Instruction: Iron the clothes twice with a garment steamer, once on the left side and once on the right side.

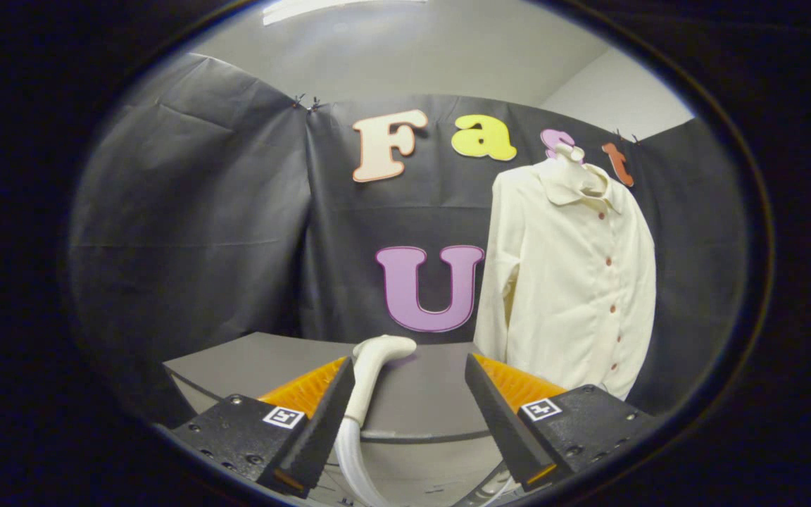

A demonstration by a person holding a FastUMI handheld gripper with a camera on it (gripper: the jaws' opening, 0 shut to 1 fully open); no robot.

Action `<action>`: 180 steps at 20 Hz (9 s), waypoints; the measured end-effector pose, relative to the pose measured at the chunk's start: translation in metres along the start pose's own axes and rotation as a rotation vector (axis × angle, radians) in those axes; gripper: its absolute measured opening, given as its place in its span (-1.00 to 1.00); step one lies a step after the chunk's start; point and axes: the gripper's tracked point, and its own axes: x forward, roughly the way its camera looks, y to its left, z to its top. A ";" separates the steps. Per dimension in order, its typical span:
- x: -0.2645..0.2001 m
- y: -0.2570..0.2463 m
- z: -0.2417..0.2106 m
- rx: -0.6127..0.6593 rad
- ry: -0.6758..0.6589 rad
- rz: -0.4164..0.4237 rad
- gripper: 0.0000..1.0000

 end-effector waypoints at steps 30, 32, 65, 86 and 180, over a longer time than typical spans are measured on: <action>0.109 0.062 -0.083 0.137 0.481 0.092 -0.23; 0.097 0.057 -0.067 0.159 0.433 0.111 -0.24; 0.076 -0.251 0.036 0.185 0.181 0.068 -0.30; 0.072 -0.226 -0.151 0.193 0.380 0.102 -0.30; 0.050 -0.415 -0.126 0.222 0.444 -0.107 -0.27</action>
